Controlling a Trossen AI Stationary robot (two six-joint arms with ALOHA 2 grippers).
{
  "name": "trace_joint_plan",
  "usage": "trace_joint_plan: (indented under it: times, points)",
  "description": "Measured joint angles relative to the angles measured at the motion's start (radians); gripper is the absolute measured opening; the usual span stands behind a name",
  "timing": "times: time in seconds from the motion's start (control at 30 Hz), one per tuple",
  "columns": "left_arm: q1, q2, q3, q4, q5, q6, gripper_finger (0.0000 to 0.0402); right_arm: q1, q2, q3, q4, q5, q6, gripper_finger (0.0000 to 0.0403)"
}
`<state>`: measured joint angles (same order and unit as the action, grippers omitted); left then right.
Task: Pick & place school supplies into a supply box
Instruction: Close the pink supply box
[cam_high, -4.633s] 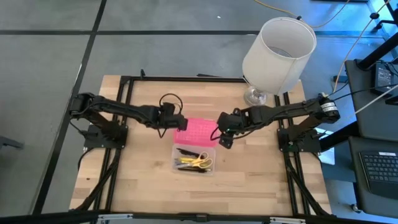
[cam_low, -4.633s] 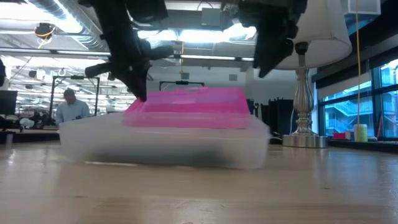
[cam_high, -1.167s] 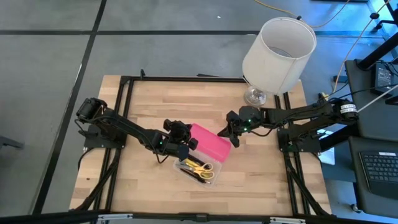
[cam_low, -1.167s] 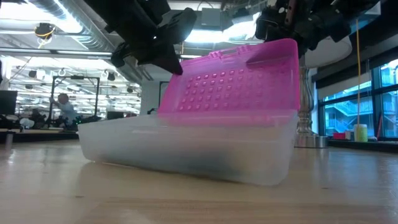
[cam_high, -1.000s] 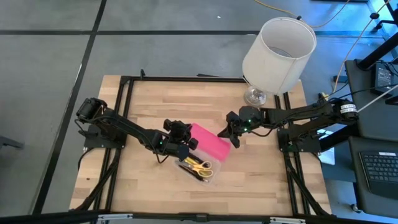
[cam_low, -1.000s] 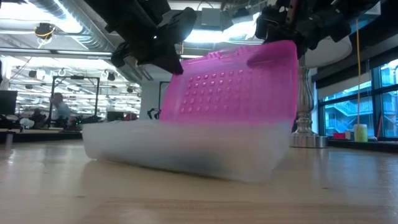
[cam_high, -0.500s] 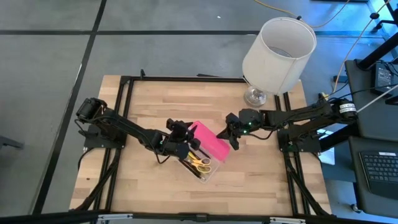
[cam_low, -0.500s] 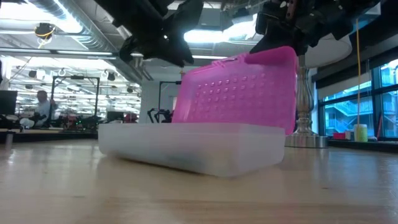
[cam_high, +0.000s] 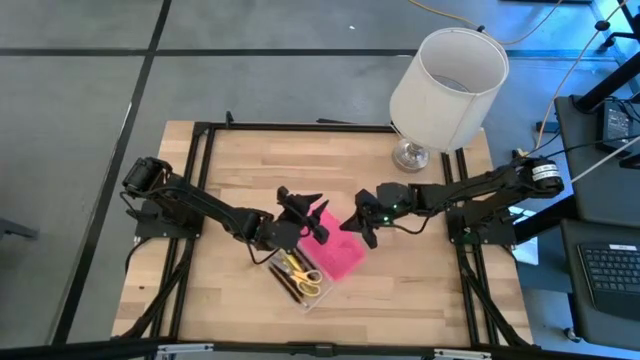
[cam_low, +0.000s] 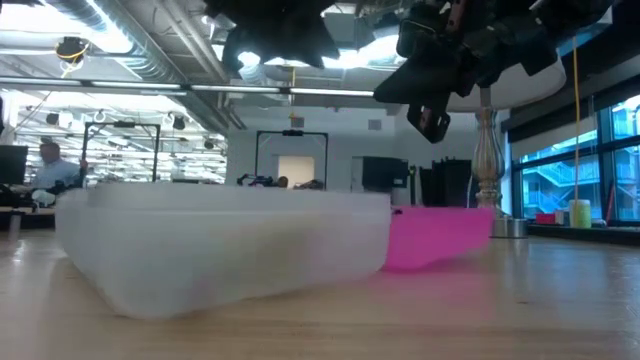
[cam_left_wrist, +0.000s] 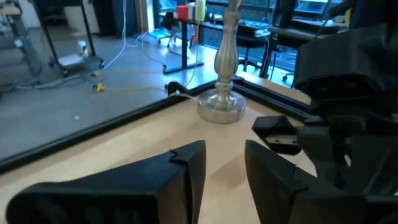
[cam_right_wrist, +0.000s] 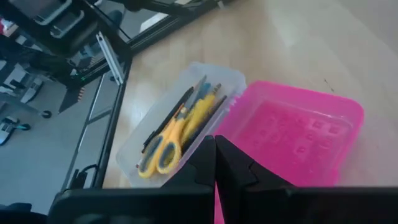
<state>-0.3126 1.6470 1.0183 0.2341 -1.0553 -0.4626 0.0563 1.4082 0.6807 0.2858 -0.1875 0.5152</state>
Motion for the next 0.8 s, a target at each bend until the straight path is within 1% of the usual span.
trace_joint_plan:
  times: [0.2,0.27,0.4,0.5,0.53,0.6,0.67,0.73,0.8]
  points:
    - [0.000,0.000,0.000,0.028,0.015,0.082,0.0100,0.000,0.000,0.000,-0.028,0.001,0.006,0.0005]
    - [0.000,0.000,0.000,0.025,0.052,0.114,0.0100,0.000,0.000,0.000,-0.060,0.002,0.026,0.0005]
    - [0.007,-0.002,0.000,-0.022,0.173,0.159,0.0103,0.000,0.000,0.000,-0.170,0.021,0.105,0.0005]
    - [0.035,-0.034,0.001,-0.140,0.278,0.080,0.0106,0.002,0.000,0.000,-0.247,0.020,0.168,0.0005]
    - [0.046,-0.050,0.001,-0.203,0.301,0.051,0.0108,0.007,-0.003,0.000,-0.264,0.015,0.190,0.0005]
    - [0.068,-0.080,0.001,-0.337,0.334,-0.004,0.0111,0.024,-0.015,-0.001,-0.267,-0.021,0.201,0.0005]
    - [0.090,-0.121,0.000,-0.494,0.369,-0.068,0.0115,0.049,-0.036,-0.001,-0.251,-0.079,0.213,0.0005]
    - [0.116,-0.161,0.001,-0.634,0.454,-0.146,0.0117,0.083,-0.052,0.000,-0.237,-0.135,0.239,0.0005]
    - [0.146,-0.186,0.002,-0.789,0.568,-0.234,0.0118,0.130,-0.056,0.000,-0.251,-0.139,0.264,0.0005]
